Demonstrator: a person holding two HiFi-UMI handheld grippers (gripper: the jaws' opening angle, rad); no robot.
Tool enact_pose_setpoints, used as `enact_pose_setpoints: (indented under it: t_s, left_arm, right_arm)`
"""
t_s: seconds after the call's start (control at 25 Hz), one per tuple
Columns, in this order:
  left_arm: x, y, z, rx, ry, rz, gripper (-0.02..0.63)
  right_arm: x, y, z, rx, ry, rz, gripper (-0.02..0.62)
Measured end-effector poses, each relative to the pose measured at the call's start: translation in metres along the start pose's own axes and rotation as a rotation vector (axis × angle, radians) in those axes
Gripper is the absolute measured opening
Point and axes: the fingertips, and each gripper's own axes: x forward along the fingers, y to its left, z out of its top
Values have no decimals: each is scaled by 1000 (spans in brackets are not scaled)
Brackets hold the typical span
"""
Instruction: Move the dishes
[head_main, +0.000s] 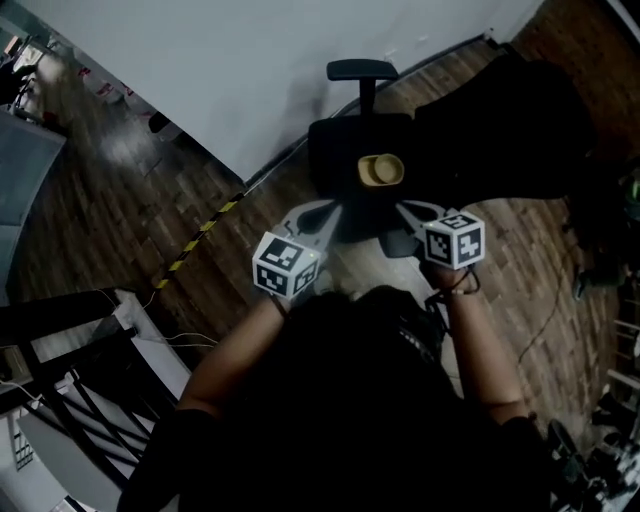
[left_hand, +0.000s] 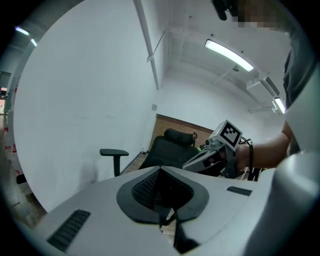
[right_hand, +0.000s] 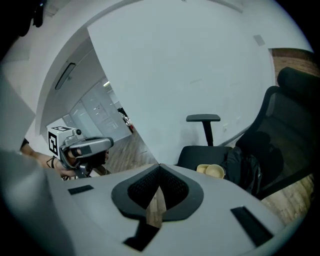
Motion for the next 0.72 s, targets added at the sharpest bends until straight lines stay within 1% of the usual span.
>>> enact_pose_setpoints:
  t_s: [0.16, 0.32, 0.48, 0.72]
  left_arm:
    - [28, -2, 10, 16, 16, -48, -5]
    - [52, -5, 21, 31, 20, -55, -5]
    - [81, -2, 30, 29, 17, -2, -5]
    - [132, -4, 40, -27, -5, 126, -5]
  right_arm:
    - [-9, -24, 13, 33, -22, -25, 11]
    - [-16, -53, 28, 41, -36, -29, 11]
    - [-13, -87, 40, 19, -11, 8, 11]
    - [-10, -134, 67, -62, 43, 123, 11]
